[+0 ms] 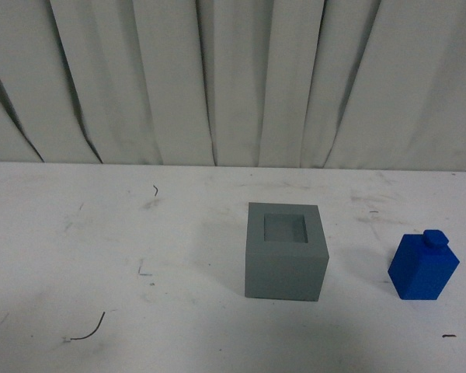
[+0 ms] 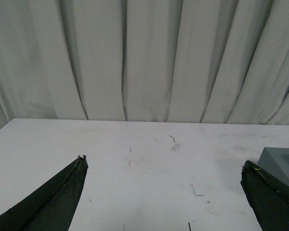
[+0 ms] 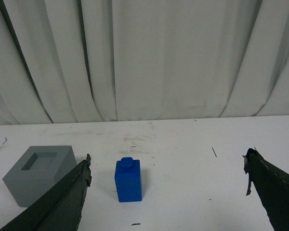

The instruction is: Insert blue part into gray base

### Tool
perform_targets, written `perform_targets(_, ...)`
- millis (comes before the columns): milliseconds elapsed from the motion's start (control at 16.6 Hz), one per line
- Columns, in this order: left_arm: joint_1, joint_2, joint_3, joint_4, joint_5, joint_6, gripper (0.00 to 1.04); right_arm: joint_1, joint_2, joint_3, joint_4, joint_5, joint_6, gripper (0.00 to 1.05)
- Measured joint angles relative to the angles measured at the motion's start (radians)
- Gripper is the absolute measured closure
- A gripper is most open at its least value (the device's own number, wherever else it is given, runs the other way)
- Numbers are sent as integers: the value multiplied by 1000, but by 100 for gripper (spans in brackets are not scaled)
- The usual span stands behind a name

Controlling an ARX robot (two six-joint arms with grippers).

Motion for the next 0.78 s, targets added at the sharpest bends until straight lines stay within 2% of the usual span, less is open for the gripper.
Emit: perform_targets(783, 0, 0, 0, 0, 0, 0, 7, 0, 0, 0, 0, 0, 0, 6)
